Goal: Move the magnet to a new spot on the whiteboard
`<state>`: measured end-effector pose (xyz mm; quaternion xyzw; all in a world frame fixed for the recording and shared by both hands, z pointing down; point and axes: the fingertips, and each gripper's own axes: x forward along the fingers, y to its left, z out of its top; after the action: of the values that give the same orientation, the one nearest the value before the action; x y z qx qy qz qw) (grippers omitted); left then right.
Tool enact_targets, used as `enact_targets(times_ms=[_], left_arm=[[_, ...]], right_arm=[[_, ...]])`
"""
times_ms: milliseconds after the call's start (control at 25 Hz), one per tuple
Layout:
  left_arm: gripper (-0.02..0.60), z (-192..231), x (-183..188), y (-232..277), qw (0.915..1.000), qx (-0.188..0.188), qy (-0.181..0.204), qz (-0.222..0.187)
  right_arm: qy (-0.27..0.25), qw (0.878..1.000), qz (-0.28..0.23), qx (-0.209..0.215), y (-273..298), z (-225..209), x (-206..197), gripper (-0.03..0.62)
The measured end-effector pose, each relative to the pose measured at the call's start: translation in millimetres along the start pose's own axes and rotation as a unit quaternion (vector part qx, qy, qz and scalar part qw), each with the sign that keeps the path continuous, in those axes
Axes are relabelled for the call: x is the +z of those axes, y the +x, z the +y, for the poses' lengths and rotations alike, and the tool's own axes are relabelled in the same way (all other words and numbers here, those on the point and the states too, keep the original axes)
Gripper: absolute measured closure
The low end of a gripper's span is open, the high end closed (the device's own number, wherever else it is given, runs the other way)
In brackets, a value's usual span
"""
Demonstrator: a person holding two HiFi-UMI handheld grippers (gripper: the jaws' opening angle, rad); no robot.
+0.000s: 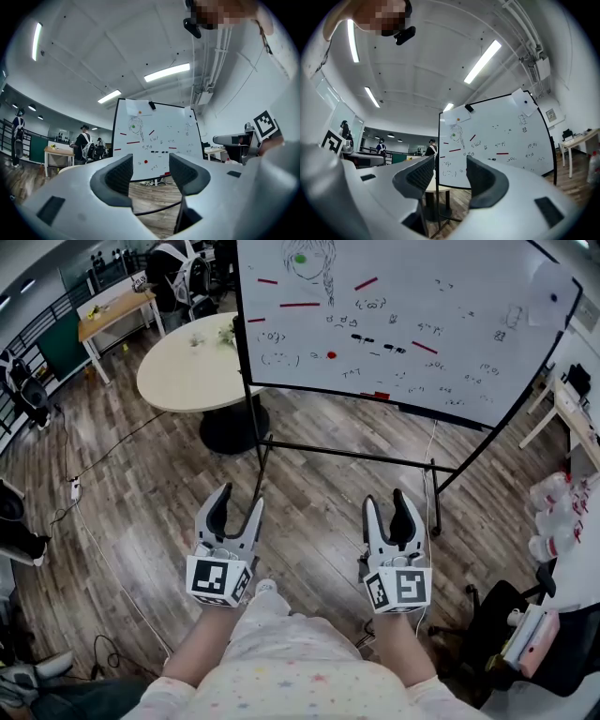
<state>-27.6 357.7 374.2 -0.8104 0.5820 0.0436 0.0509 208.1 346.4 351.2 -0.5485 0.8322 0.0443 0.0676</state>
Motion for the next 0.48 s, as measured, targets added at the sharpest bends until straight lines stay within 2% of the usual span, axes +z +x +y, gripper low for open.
enact_targets(times_ms=[120,320,480], left_arm=[[0.353,5.8,-2.5,7.2,1.0000,0.001,0.002,0.002],[0.354,28.9,-12.6,29.7,0.9999,0.003,-0.008,0.005],[0.353,54.1,-21.1,66.4,0.9998,-0.002,-0.018,0.000]], right_arm=[[0.006,1.000,-0.001,-0.001,10.9,-1.6,-3.6,0.370],[0.007,1.000,0.009,-0.002,38.8,1.4,-14.5,0.367],[0.001,1.000,0.017,-0.015,71.4,-4.9,-23.2,0.367]])
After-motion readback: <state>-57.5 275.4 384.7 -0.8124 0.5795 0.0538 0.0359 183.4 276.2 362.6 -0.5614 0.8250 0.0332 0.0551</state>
